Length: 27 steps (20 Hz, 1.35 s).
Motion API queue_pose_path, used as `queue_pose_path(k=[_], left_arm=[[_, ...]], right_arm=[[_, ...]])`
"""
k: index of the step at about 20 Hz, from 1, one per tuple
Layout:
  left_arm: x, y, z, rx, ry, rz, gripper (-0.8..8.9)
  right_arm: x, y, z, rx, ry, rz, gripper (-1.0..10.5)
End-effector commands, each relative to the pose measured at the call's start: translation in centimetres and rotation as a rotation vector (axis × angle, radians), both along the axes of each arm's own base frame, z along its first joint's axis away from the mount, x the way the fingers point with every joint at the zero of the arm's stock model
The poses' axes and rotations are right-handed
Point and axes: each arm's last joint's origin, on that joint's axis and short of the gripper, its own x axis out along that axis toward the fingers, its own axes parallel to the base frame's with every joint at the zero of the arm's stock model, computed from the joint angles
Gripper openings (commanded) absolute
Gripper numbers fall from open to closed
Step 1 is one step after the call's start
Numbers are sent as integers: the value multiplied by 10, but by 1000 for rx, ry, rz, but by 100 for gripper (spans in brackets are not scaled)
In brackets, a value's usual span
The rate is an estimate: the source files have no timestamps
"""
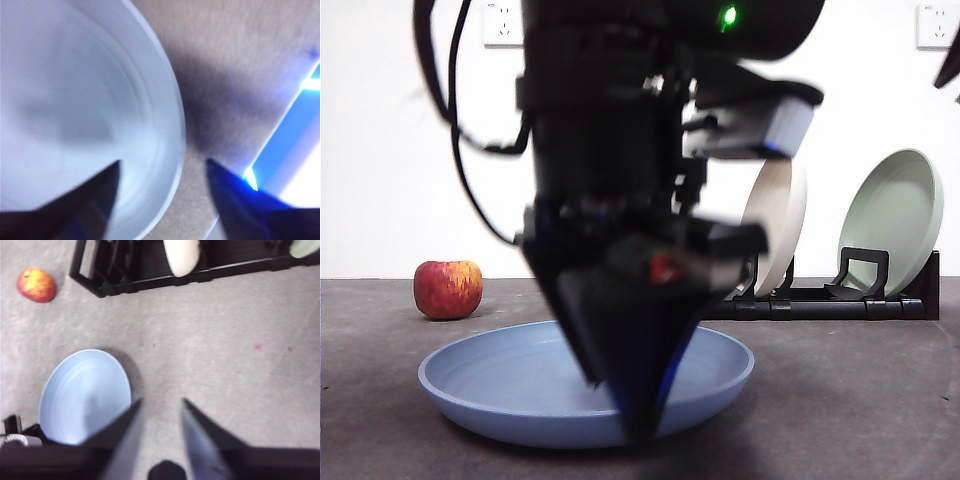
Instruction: Take the blue plate from the plate rack,put the plate on the table,take the apple from the table,put the apple in the plate
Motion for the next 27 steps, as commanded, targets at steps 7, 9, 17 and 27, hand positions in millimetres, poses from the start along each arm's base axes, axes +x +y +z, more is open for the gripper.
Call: queue_pose_path(k=[7,9,17,27], left_arm=[[-12,25,107,-167,-65,46,327],[-21,47,133,-231,-93,55,164],[-49,153,206,-511,-269,336,-8],[-59,207,219,-499,-405,506,-8]], right_arm=[[28,57,27,-21,-133,214,718],[48,79,37,-54,-155,282,736],[145,204,43,-112,-253,548,799],[216,342,-16,-171,-444,595,982]])
